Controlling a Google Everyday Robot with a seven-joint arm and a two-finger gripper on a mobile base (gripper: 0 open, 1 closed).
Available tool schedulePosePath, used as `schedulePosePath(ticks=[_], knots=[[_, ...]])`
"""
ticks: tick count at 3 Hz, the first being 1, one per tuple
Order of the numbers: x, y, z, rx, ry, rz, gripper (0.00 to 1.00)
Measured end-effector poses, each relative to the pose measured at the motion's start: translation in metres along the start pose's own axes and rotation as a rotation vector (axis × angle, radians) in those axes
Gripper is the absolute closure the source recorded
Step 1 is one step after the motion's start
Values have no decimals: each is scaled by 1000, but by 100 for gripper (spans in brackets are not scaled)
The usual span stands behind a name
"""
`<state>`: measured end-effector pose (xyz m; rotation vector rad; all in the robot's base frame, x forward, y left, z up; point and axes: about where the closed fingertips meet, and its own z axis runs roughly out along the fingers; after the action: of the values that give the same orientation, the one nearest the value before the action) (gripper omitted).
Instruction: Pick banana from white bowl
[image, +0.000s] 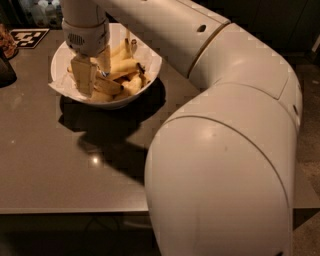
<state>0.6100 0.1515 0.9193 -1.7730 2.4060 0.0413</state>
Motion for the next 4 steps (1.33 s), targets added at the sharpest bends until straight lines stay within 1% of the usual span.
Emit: schedulePosePath(ticks=[1, 2, 4], knots=[[3, -2, 10, -13, 21, 11, 36], [11, -3, 17, -13, 50, 21, 53], [-6, -10, 21, 11, -10, 19, 97]])
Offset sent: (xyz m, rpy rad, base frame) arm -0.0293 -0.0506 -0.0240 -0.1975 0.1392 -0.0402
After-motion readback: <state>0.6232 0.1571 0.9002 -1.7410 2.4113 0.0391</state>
